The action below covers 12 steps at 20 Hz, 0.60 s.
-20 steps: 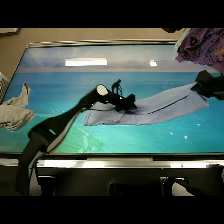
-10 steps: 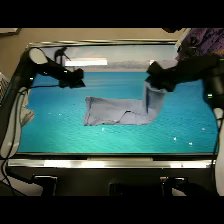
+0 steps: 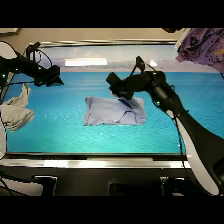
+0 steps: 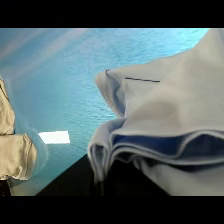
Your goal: Fold the clothes and pants, and hang the long-sleeved shirts on hangers.
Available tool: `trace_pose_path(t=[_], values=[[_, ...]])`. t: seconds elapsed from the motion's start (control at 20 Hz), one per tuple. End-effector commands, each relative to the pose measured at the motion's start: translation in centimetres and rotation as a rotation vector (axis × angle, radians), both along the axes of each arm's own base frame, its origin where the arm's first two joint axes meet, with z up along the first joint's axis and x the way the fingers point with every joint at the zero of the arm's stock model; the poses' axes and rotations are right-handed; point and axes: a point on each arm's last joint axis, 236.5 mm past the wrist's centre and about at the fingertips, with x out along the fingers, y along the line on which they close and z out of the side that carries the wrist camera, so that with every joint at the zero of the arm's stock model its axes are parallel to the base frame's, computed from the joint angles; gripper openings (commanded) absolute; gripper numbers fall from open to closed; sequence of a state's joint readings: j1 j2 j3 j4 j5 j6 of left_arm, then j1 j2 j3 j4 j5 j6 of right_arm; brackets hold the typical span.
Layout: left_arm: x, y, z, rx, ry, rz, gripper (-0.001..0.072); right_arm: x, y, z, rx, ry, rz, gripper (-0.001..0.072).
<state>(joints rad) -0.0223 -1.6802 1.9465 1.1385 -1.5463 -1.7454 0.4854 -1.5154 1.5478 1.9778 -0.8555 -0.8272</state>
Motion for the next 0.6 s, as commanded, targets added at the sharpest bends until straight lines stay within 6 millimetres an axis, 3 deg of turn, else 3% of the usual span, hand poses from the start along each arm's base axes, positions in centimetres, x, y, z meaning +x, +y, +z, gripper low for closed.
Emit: trace_pose_path(t=[0.0,0.25,0.55], values=[[-0.2,0.5,0.1,0.009,0.001,-0.011,0.0018,0.1,2.8,-1.3,0.056,0.026,-0.034,0.0035],[-0.2,0.5,0.0,0.009,0.001,-0.011,0.0018,-0.9,6.5,-3.6,0.079,0.06,-0.027,0.0035],[-0.2,0.5,0.0,0.009,0.001,-0.01,0.0018,-0.5,8.7,-7.1,0.091,0.086,-0.044,0.0035]])
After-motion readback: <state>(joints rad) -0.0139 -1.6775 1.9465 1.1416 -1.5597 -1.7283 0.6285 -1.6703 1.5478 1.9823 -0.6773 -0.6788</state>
